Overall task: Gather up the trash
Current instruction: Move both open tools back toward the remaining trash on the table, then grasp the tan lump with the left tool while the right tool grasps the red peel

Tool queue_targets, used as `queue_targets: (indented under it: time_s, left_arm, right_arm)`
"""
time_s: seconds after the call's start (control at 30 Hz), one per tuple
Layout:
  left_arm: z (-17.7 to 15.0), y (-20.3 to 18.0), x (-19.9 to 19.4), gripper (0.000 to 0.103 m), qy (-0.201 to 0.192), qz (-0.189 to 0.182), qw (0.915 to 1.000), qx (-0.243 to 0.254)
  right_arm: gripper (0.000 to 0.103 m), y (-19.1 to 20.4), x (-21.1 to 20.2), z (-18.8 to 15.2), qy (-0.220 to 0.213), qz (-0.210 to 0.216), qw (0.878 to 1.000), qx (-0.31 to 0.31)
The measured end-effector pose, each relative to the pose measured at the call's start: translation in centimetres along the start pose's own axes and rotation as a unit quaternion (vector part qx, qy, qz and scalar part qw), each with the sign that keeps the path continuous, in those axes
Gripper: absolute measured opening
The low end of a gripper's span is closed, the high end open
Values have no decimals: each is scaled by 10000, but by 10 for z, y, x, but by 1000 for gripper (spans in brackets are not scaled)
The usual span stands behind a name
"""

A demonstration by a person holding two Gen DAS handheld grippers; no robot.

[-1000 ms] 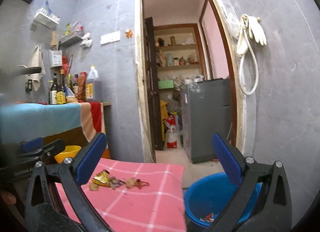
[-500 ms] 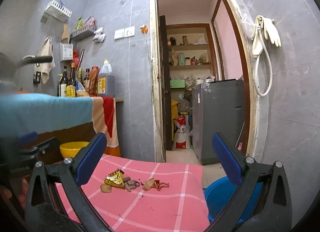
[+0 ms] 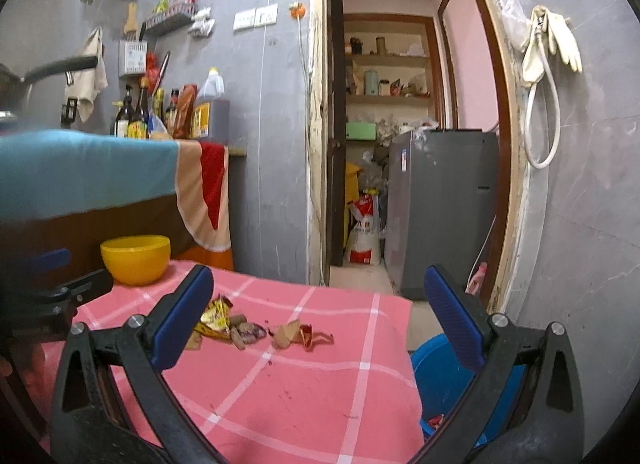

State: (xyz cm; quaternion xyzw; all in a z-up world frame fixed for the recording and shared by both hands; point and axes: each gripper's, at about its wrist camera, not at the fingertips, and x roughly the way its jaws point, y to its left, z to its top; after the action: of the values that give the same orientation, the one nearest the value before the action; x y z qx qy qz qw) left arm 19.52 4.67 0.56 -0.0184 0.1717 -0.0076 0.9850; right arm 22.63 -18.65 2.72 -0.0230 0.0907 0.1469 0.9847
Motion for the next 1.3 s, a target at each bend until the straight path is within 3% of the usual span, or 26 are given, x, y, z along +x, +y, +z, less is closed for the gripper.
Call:
queue_targets:
  time_s: [0.33,0.6,0.73,0.93,1.07,1.3]
  left_arm:
    - [-3,3,39,101,790,-139,9965,-225]
    - [-11,-4,70,100,1564,-298,9871,-148]
    - [-13,-5,84,87,1887,-499,9807,-108]
    - [-16,-6,105,64,2324,-757,9694,-216]
    - [-15,-7,113,56,2515,-870,9636,-247]
    - [-12,-10,112,46,2544,-876,9631,-102]
  right_arm:
    - [102,-6,37,-13,708,37,9975,-59]
    - [98,-11,83,-23,1763,173,9842,-65]
    - [83,-10,102,-31,2232,347,9741,-90]
    - [68,-4,121,-38,2695,500,9613,-278]
    - [63,-4,130,-37,2841,633,9563,-290]
    - [54,7,147,-34,2962,793,9504,-527]
